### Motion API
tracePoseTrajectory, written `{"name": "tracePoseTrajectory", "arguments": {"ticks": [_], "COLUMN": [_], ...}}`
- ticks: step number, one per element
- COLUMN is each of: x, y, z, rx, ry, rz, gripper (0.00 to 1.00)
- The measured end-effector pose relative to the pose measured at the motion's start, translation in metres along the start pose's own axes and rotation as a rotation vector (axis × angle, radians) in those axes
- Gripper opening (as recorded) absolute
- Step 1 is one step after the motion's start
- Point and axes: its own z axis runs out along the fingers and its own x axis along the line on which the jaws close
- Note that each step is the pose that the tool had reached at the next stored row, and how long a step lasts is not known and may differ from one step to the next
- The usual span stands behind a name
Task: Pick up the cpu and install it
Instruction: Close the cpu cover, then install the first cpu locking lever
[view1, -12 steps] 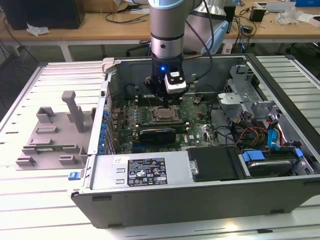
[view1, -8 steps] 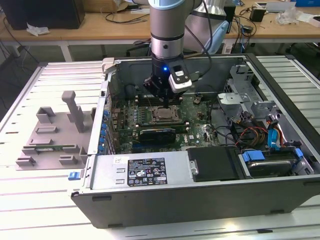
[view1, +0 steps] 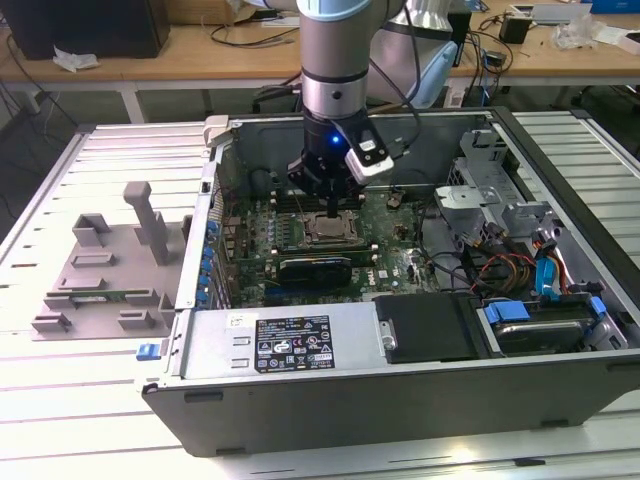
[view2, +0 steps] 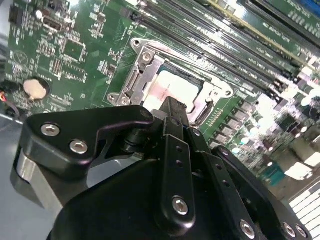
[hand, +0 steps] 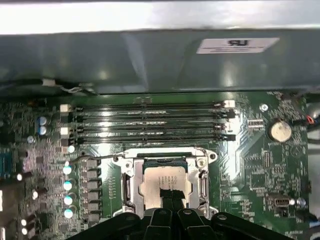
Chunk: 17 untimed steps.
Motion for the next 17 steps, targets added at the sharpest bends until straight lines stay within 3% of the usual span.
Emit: {"name": "tracePoseTrajectory", "arguments": {"ticks": [4, 17], "x": [0.0001, 0.0022], "y": [-0.0001, -0.0001], "z": [0.0010, 0.0027], "rx": [-0.0010, -0.0008], "ry": [0.0008, 0.0006], "rz": [-0.074, -0.054], "gripper": [0.11, 0.11]}}
